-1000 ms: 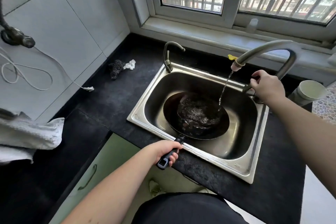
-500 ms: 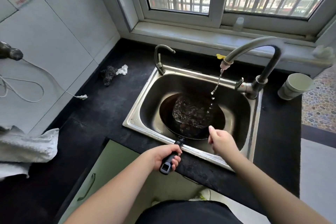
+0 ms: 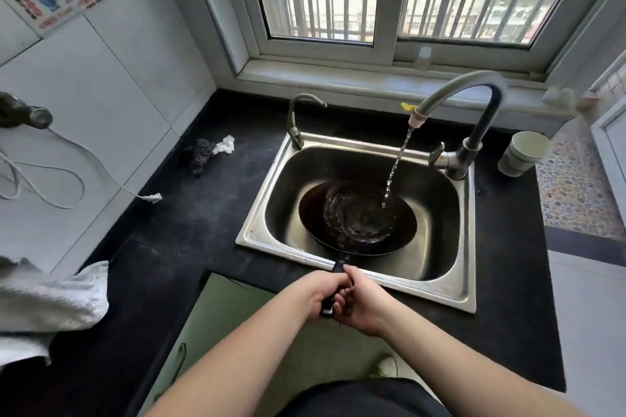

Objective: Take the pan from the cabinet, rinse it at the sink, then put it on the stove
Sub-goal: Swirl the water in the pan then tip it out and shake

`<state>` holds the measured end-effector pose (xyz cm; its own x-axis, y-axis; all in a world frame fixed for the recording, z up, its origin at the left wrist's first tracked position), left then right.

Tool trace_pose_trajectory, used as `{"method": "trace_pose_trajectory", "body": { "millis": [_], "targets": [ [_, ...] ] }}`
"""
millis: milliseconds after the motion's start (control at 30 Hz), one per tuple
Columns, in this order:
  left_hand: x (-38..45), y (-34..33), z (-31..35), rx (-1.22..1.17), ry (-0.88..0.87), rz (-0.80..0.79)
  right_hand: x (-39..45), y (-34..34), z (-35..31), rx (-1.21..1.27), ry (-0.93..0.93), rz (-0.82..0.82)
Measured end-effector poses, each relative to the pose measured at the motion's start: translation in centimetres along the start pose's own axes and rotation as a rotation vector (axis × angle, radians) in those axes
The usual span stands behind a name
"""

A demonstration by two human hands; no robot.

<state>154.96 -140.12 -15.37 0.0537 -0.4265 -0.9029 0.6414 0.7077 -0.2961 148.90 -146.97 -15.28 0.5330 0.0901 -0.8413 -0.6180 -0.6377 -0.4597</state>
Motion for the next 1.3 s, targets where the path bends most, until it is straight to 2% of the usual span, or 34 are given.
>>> {"method": "trace_pose_trajectory", "body": {
  "millis": [133,333,667,933,1167,1300],
  "targets": [
    [-0.8,-0.3,-0.2,0.053,-0.004,0.044,0.5,-1.2,-0.3,-0.052,0.014,0.064],
    [-1.8,0.9,-1.1,-0.037,-0.064,0.019,1.3,-1.9,1.2,0.014,0.036,-0.076],
    [-1.4,0.9,-4.5,-0.083,-0.251,0.002,0.8,-0.6,3.0,-0.196,0.031,-0.117],
    [-0.2,0.7,-6.3,0.016,-0.316,0.036,1.9,0.5,3.0,-0.332,-0.056,-0.128],
    [-0.2,2.3,-7.1,0.1,-0.339,0.014,3.8,-0.4,2.6,-0.252,-0.105,-0.093],
    [-0.1,3.1,-7.5,0.124,-0.357,-0.001,4.5,-0.6,3.0,-0.134,-0.059,-0.092]
  ]
}}
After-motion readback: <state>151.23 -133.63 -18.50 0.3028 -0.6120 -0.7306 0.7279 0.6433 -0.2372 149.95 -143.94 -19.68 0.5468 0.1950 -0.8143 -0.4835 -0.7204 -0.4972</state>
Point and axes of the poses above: each hand's wrist, its own x-axis towards the middle knuckle, its own y-axis out of the back of the hand, z = x × y, the point moved 1 cm from there along x, towards the middle knuckle, and after that the axes turned 11 degrees about -z, right-handed, at the moved point
